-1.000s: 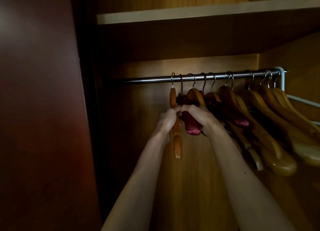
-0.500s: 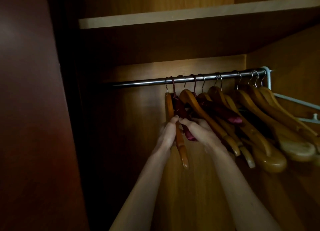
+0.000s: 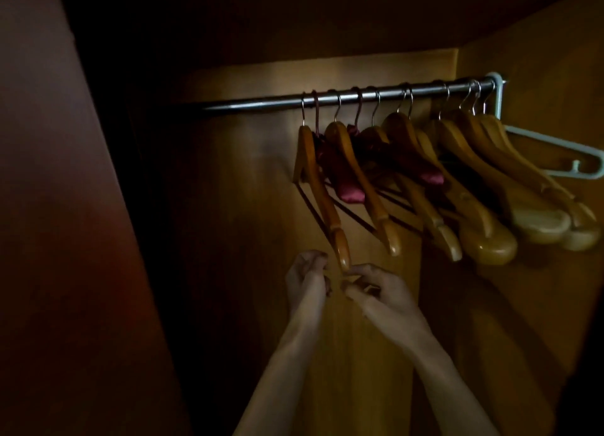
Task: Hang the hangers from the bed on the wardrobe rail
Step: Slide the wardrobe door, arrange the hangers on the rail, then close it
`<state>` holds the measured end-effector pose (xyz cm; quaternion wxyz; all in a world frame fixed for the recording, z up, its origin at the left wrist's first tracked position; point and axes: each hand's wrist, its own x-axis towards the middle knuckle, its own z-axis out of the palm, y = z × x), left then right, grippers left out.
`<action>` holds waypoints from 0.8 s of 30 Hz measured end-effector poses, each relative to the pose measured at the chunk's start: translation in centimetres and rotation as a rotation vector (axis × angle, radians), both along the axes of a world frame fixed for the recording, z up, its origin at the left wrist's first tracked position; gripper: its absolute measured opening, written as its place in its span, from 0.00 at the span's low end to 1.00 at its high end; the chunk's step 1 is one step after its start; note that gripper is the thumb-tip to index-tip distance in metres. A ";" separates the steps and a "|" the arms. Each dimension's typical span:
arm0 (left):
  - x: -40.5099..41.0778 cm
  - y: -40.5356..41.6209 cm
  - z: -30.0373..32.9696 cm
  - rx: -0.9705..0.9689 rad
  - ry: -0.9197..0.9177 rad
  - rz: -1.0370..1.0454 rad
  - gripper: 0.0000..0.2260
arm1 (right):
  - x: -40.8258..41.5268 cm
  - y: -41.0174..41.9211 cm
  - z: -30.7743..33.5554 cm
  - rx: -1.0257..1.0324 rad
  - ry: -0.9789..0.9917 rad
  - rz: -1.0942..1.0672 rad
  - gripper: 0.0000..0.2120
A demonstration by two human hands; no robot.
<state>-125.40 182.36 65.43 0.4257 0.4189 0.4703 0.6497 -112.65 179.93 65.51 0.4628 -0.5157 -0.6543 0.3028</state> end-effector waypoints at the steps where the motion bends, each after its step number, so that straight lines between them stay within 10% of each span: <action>1: 0.0 -0.6 -0.9 -0.013 0.030 -0.015 0.06 | -0.1 -0.6 -1.0 -0.014 -0.044 0.009 0.10; 13: -1.5 -6.0 -11.1 -0.220 0.568 -0.242 0.07 | -0.7 -7.8 -12.6 -0.284 -0.289 0.079 0.12; 20: -5.7 -13.0 -13.0 -0.152 1.205 -0.172 0.09 | -5.4 -10.6 -20.4 -0.407 -0.382 0.292 0.05; 24: -8.3 -16.4 -14.1 -0.252 1.361 -0.072 0.10 | -10.0 -12.1 -22.6 -0.439 -0.590 0.359 0.17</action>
